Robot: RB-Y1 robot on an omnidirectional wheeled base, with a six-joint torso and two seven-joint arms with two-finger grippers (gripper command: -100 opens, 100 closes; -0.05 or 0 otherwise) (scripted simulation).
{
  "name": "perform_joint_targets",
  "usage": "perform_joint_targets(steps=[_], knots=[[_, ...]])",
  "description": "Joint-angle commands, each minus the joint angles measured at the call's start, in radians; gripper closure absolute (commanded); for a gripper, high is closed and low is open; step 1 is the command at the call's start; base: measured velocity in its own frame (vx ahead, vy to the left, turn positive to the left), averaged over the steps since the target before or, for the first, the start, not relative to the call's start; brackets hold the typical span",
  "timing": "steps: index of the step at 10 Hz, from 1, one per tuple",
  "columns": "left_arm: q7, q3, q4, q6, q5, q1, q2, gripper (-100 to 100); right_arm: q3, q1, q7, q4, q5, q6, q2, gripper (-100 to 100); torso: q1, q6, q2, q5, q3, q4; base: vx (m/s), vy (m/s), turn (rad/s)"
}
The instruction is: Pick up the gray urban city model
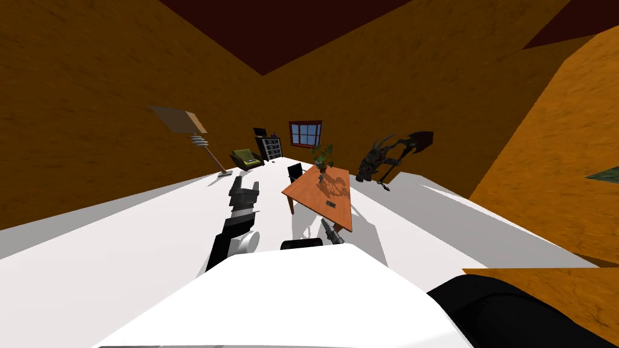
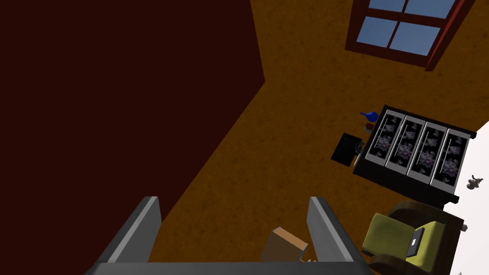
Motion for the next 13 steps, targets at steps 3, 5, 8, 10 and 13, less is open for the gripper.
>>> perform_joint_targets(steps=[3,5,8,10,13], knots=[[0.000,0.000,0.000,0.000,0.000,0.000,0.000,0,0.070,0.032,0.017,0.117,0.031,-0.003,-0.093,-100,-0.002,0.000,0.000,0.000,0.000,0.000,-0.009,0.057,0.173],[0.000,0.000,0.000,0.000,0.000,0.000,0.000,0,0.104,0.041,0.025,0.181,0.047,-0.002,-0.132,-100,-0.002,0.000,-0.001,-0.001,0.000,0.000,-0.006,0.060,0.159],[0.000,0.000,0.000,0.000,0.000,0.000,0.000,0,0.170,0.054,0.039,0.302,0.081,-0.002,-0.205,-100,0.000,0.000,-0.001,0.000,-0.001,0.000,0.014,0.089,0.217],[0.000,0.000,0.000,0.000,0.000,0.000,0.000,0,0.170,0.054,0.039,0.346,0.081,-0.002,-0.205,-100,-0.002,0.000,-0.001,0.000,0.000,0.000,0.000,0.032,0.065],[0.000,0.000,0.000,0.000,0.000,0.000,0.000,0,0.202,0.058,0.045,0.415,0.100,-0.002,-0.240,-100,-0.003,0.000,-0.002,-0.001,-0.001,0.000,0.017,0.031,0.114]])
